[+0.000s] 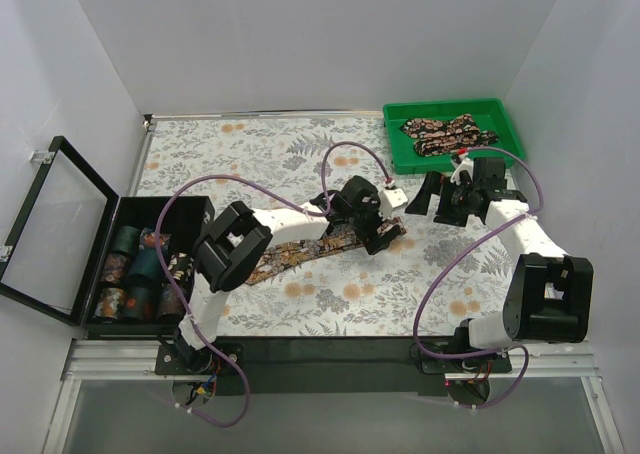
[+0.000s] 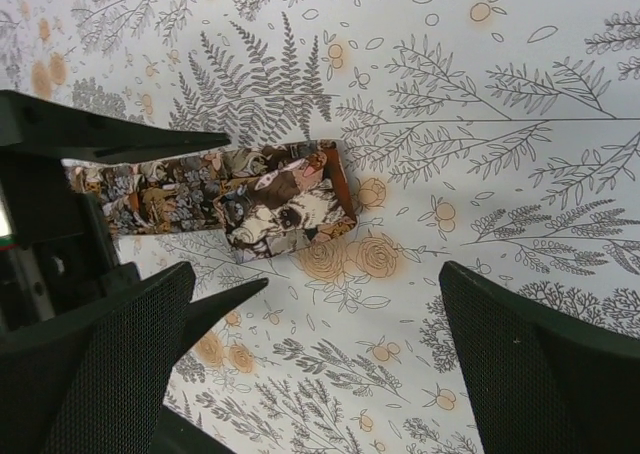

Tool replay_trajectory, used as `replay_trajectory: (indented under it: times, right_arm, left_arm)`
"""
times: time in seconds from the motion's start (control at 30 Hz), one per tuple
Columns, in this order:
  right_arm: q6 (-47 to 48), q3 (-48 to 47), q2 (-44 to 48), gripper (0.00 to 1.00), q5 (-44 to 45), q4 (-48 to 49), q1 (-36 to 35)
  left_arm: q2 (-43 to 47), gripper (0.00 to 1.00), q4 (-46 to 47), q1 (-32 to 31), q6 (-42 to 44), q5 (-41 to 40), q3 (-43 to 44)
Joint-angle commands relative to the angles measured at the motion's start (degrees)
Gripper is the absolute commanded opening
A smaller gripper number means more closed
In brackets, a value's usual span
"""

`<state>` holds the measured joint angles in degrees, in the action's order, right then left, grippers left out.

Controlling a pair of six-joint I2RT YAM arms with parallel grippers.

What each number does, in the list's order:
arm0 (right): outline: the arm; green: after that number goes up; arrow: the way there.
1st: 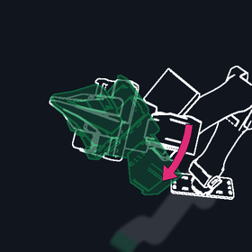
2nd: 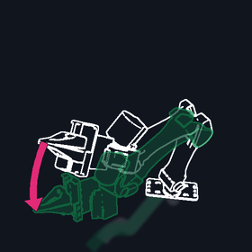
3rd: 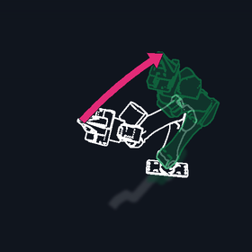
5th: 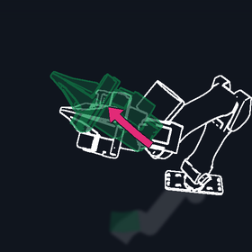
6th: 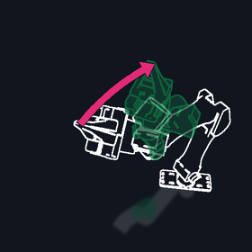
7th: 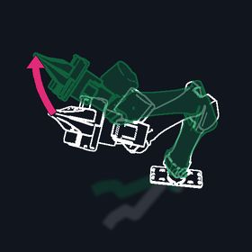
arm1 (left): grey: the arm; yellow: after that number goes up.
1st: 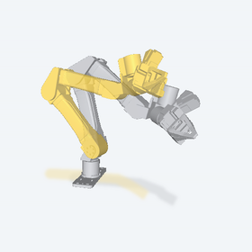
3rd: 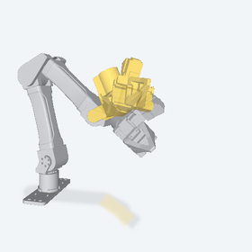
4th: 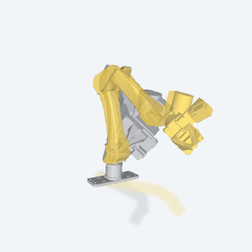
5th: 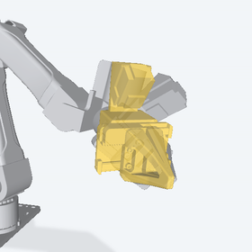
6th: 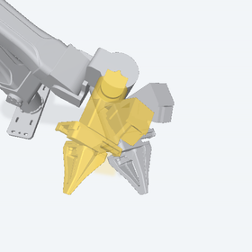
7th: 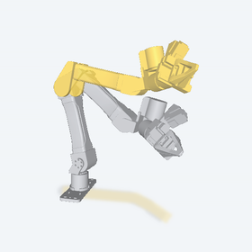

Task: Roll the ties
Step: Roll the tie

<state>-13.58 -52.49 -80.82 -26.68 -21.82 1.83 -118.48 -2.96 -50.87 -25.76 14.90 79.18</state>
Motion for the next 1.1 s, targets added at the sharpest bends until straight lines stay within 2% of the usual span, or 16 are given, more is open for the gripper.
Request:
replay_trajectory:
  times: [0.0,0.2,0.33,0.47,0.67,0.77,0.8,0.83,0.9,0.93,1.07]
  right_arm:
    - [-0.7,0.3,0.5,0.98,-4.1,2.8,0.4]
    - [-0.7,0.7,-0.2,0.97,-5.4,2.9,0.4]
    - [-0.7,1.2,-0.7,0.95,-6.3,3.5,0.5]
    - [-0.3,1.4,-1.1,0.94,-5.8,3.9,0.5]
    - [-0.7,2.4,-2.7,0.93,-6.4,5.9,0.7]
    - [-1.4,2.9,-3.6,0.92,-7.6,7.8,0.8]
    - [-1.7,3.1,-3.8,0.92,-8.0,8.5,0.8]
    - [-2.0,3.4,-4.2,0.92,-8.1,9.4,0.8]
    - [-2.4,3.9,-4.4,0.91,-8.0,10.1,0.9]
    - [-2.6,4.1,-4.4,0.91,-8.1,11.3,0.9]
    - [-3.5,5.0,-4.3,0.91,-8.9,13.0,1.3]
  left_arm:
    - [-1.1,0.98,0.8,-0.4,2.9,1.4,3.4]
    - [-4.7,0.89,0.8,-0.3,3.8,1.0,5.8]
    - [-6.4,0.78,0.8,-0.3,4.0,0.6,6.5]
    - [-7.2,0.57,0.2,-0.4,4.5,0.6,6.4]
    - [-7.2,0.47,-0.5,-0.1,5.0,1.1,5.5]
    - [-7.5,0.38,-0.6,0.2,4.9,1.9,5.6]
    - [-7.6,0.38,-0.8,0.2,4.9,2.2,5.7]
    - [-7.5,0.43,-0.9,0.2,4.9,2.0,5.7]
    - [-7.1,0.54,-0.8,0.2,4.8,1.8,5.6]
    - [-6.4,0.65,-0.7,0.2,4.6,1.8,5.5]
    - [-3.0,0.84,-0.1,0.2,2.5,0.1,4.5]
